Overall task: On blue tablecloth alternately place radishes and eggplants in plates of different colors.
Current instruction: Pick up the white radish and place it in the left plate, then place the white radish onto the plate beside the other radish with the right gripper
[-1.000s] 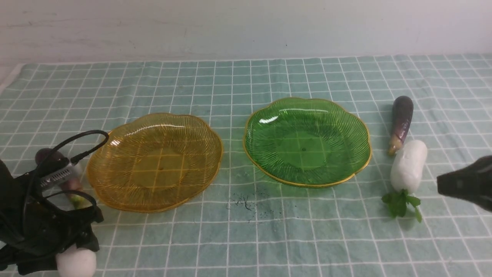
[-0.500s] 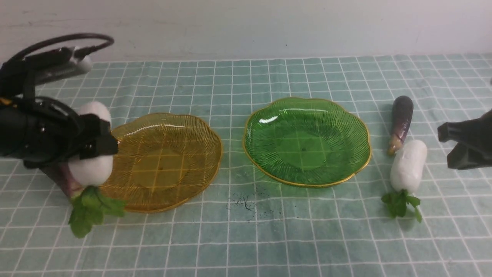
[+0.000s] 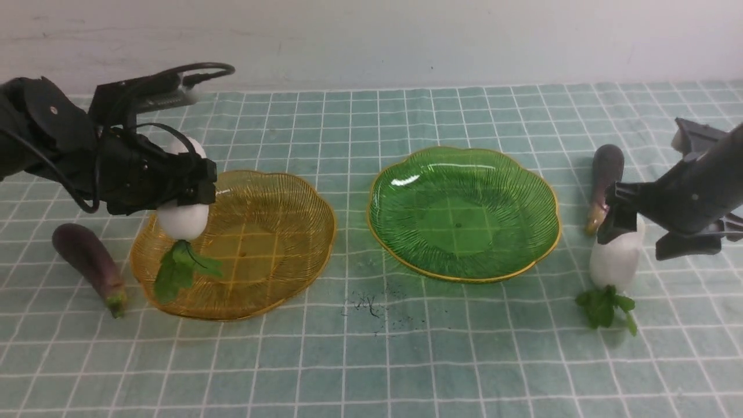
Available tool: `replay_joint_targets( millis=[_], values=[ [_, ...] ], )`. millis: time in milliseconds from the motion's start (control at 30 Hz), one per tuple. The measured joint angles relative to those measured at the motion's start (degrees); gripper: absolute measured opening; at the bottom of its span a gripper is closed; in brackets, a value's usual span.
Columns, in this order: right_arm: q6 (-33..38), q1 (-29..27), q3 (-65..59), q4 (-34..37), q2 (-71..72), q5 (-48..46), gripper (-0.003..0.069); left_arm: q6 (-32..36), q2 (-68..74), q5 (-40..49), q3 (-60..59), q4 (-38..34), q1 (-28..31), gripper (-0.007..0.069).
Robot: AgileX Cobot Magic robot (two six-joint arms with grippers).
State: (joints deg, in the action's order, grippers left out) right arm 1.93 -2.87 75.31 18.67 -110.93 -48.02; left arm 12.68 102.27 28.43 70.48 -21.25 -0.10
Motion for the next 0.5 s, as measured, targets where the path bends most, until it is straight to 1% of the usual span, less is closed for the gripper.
replay_joint_targets(
  millis=[100, 200, 233, 267, 400, 467, 500],
  values=[
    [0.00, 0.00, 0.75, 0.53, -1.82, 0.41, 0.0617, 0.00, 1.52, -0.11, 0.53, -0.18, 0.00, 0.0512],
    [0.00, 0.00, 0.97, 0.51, -2.49, 0.61, 0.0526, 0.00, 1.83, -0.18, 0.71, -0.24, 0.00, 0.0563],
    [0.00, 0.00, 0.97, 0.31, -2.49, 0.69, 0.0476, 0.00, 1.83, -0.18, 0.84, -0.24, 0.00, 0.0578],
    [0.00, 0.00, 1.11, -0.25, -2.49, 0.63, 0.0451, 0.00, 1.86, -0.11, 1.24, -0.24, 0.00, 0.0590],
    [-0.15, -0.12, 2.47, -2.76, -2.30, -2.39, 0.0464, 0.00, 1.86, 2.25, 3.58, -0.24, 0.00, 0.0601],
    [-1.01, -0.14, 4.58, -3.59, -0.36, -7.74, 0.0464, -0.52, 1.68, 5.70, 6.17, 0.34, 0.00, 0.0584],
    [-1.04, 0.22, 5.86, -2.83, 1.83, -9.44, 0.0464, -1.22, 1.51, 7.79, 7.29, 0.67, 0.10, 0.0561]
  ],
)
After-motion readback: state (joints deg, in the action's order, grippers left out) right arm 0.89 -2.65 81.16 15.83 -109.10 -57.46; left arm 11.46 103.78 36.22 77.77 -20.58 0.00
